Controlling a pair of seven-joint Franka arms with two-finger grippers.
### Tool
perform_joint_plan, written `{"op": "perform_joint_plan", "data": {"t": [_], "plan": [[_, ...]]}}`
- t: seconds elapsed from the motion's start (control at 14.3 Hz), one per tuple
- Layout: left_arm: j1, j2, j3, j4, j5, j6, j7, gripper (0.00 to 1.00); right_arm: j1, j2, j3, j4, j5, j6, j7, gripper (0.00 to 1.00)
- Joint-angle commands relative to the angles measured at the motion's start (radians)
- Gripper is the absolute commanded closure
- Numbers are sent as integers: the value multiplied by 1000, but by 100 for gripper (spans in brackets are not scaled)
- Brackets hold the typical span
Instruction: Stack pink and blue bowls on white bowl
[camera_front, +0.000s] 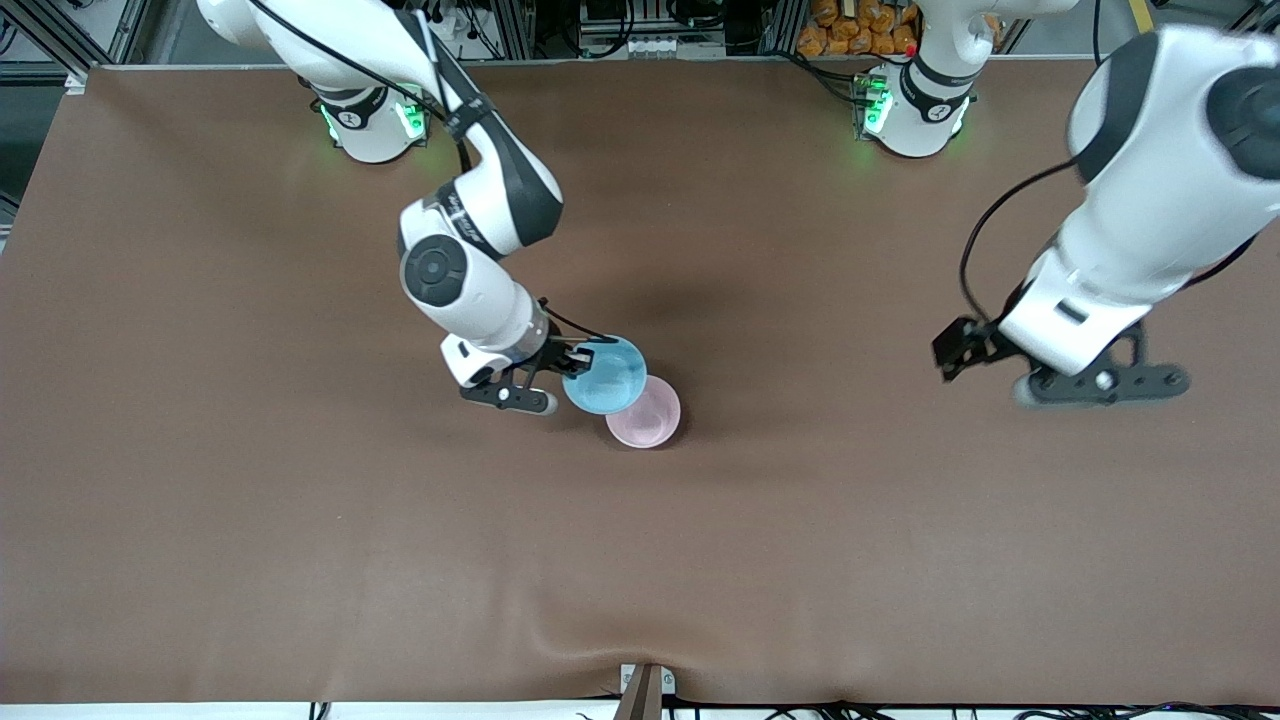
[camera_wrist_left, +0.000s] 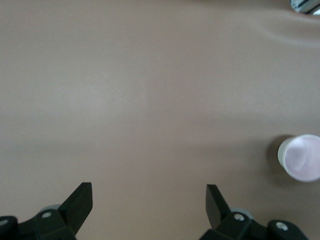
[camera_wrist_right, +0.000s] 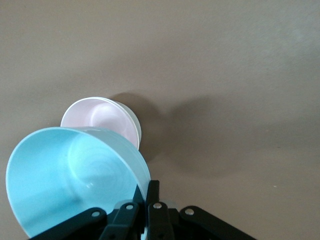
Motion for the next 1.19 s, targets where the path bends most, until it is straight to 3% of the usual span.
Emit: {"op": "perform_joint_plan", "data": {"t": [0.0, 0.35, 0.56, 0.77, 1.12], "plan": [[68, -134, -12, -132, -86, -17, 86, 0, 11, 95, -13, 127, 21, -9, 15, 100], [93, -384, -12, -426, -116, 76, 116, 0, 29, 184, -13, 218, 18, -3, 11, 100], [93, -370, -10, -396, -121, 78, 128, 0, 42, 212, -13, 218, 20, 49, 11, 100], [117, -294, 5, -280, -124, 21, 134, 0, 48, 225, -13, 218, 20, 51, 11, 100], [145, -216, 7, -200, -116, 17, 177, 0, 68, 242, -13, 218, 21, 51, 15, 100]]}}
